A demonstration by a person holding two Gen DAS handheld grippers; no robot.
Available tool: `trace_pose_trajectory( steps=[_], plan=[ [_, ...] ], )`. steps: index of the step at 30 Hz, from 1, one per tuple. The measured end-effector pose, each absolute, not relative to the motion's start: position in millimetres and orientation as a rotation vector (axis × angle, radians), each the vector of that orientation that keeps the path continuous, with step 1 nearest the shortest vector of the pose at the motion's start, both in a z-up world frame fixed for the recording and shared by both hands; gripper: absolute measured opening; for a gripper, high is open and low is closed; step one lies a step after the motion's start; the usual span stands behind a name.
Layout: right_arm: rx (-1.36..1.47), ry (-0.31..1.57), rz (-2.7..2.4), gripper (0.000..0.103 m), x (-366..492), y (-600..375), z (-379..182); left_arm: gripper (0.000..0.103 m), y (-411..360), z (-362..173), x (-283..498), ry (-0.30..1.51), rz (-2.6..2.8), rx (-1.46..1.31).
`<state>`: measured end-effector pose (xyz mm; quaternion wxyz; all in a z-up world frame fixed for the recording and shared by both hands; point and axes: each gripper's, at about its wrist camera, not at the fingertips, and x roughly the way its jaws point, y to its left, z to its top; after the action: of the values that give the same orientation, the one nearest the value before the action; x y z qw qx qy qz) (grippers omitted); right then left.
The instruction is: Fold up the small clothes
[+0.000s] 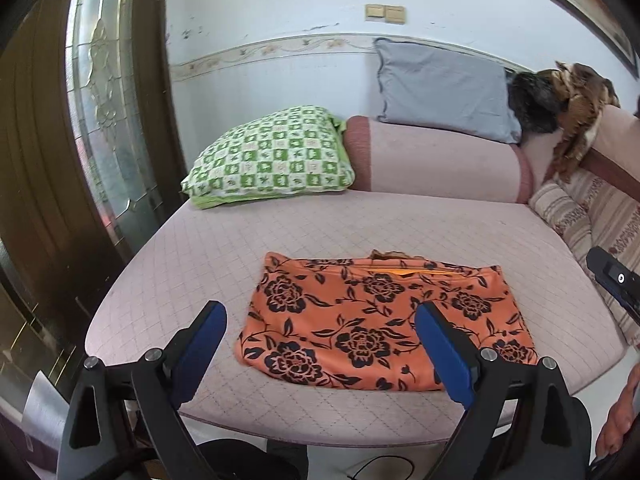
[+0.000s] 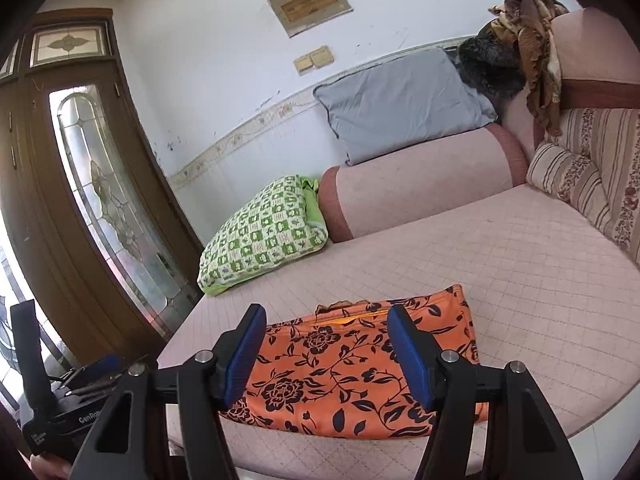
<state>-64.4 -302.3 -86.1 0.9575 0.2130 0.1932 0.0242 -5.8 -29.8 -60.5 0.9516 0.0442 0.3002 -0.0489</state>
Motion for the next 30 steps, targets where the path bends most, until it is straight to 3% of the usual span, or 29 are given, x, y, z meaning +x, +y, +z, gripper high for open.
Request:
trace_pose_trajectory(
  steps=[30],
  plan=[
    [0.327,0.420,-0.010,0.066,-61.9,-287.0,-87.8,0.095,-53.9,-48.1,-0.8,0.594,0.027,0.129]
  ],
)
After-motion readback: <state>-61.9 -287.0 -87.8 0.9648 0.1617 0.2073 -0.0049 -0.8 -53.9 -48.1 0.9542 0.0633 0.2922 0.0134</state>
